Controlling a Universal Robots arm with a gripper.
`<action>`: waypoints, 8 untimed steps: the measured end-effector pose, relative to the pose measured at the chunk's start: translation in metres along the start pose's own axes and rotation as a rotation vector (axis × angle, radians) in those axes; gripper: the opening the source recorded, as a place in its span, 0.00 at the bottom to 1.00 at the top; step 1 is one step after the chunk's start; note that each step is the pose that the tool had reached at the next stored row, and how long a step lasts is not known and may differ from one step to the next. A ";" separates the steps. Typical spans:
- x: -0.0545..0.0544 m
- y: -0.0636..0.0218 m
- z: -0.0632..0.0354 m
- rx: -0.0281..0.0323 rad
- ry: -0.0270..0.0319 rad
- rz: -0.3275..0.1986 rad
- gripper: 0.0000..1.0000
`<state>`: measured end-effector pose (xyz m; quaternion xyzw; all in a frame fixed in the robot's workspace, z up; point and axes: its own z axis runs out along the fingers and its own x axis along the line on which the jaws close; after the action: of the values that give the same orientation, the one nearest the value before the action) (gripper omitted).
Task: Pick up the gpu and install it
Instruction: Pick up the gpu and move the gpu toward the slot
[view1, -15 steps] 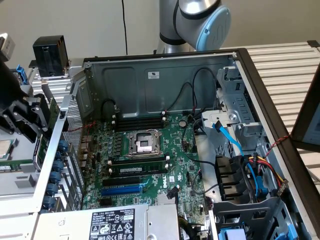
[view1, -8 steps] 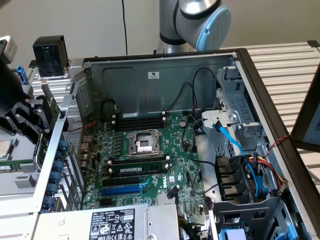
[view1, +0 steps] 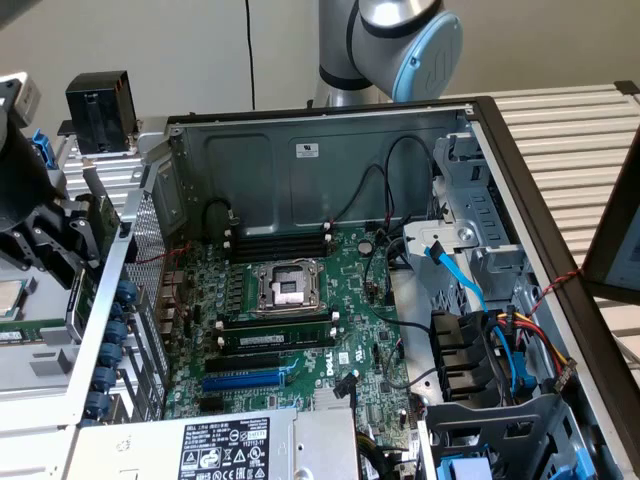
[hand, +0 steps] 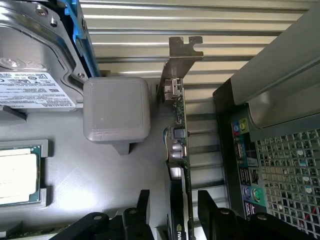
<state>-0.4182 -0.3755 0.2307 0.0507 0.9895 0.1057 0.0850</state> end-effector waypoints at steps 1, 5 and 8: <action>0.000 0.0000 0.0000 0.0000 0.0000 0.000 0.51; 0.000 0.0000 0.0000 0.0001 0.0001 0.000 0.51; 0.000 0.0013 0.0003 0.0320 0.0010 -0.005 0.51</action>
<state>-0.4181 -0.3741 0.2307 0.0494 0.9912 0.0896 0.0840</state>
